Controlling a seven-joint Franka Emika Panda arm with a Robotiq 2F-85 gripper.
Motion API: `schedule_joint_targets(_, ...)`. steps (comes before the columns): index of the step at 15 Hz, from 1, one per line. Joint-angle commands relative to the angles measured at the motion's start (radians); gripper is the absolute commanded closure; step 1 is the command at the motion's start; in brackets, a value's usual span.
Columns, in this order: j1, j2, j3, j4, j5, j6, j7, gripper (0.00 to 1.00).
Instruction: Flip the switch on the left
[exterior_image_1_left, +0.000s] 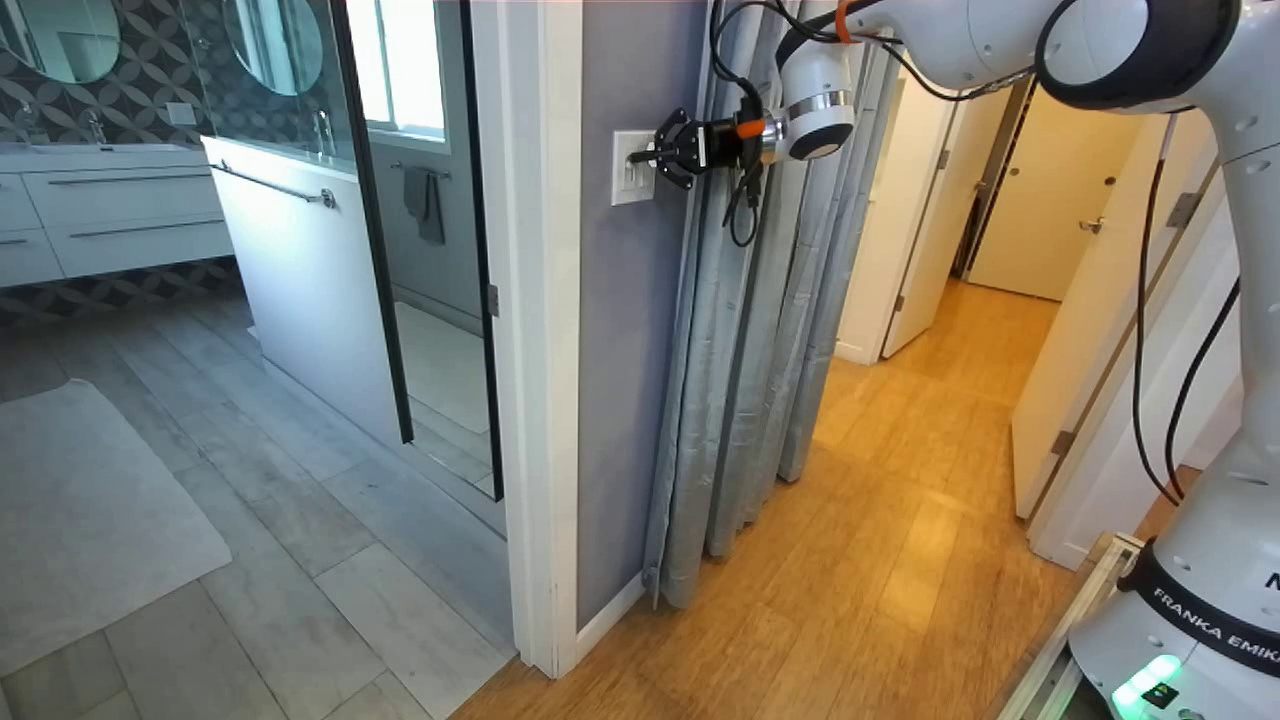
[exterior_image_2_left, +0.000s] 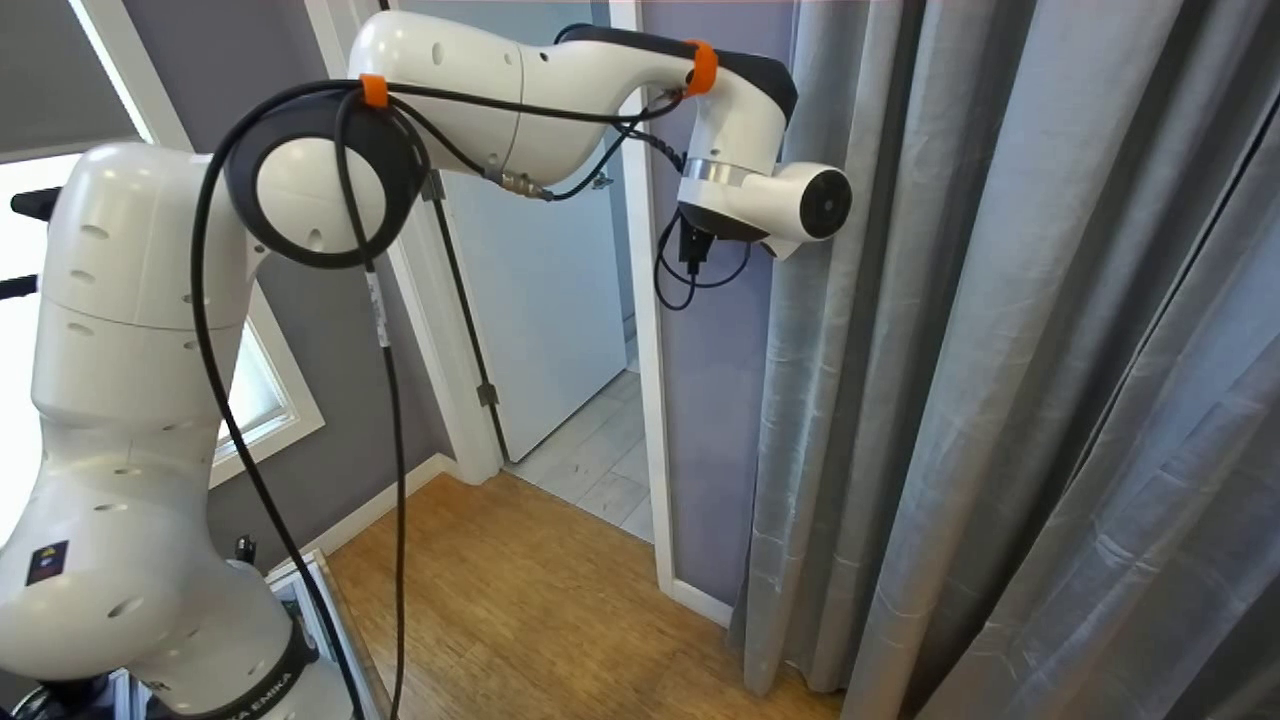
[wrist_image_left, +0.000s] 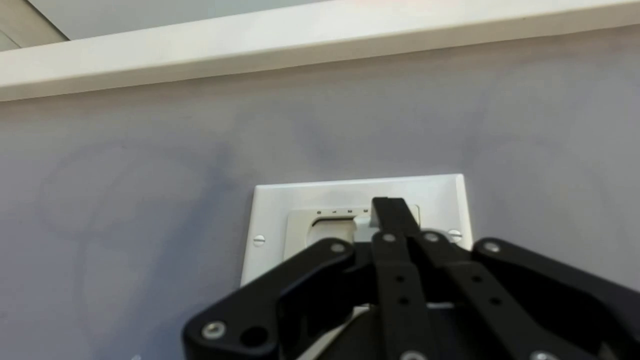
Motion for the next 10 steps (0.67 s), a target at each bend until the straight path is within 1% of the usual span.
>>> schedule_joint_targets(1, 0.021, 0.063, -0.011, 0.052, -0.046, 0.07, 0.037, 1.0)
schedule_joint_targets(8, 0.023, 0.063, -0.012, 0.051, -0.056, 0.074, 0.044, 1.0)
schedule_joint_targets(10, 0.027, 0.072, -0.011, 0.05, -0.083, 0.092, 0.052, 1.0)
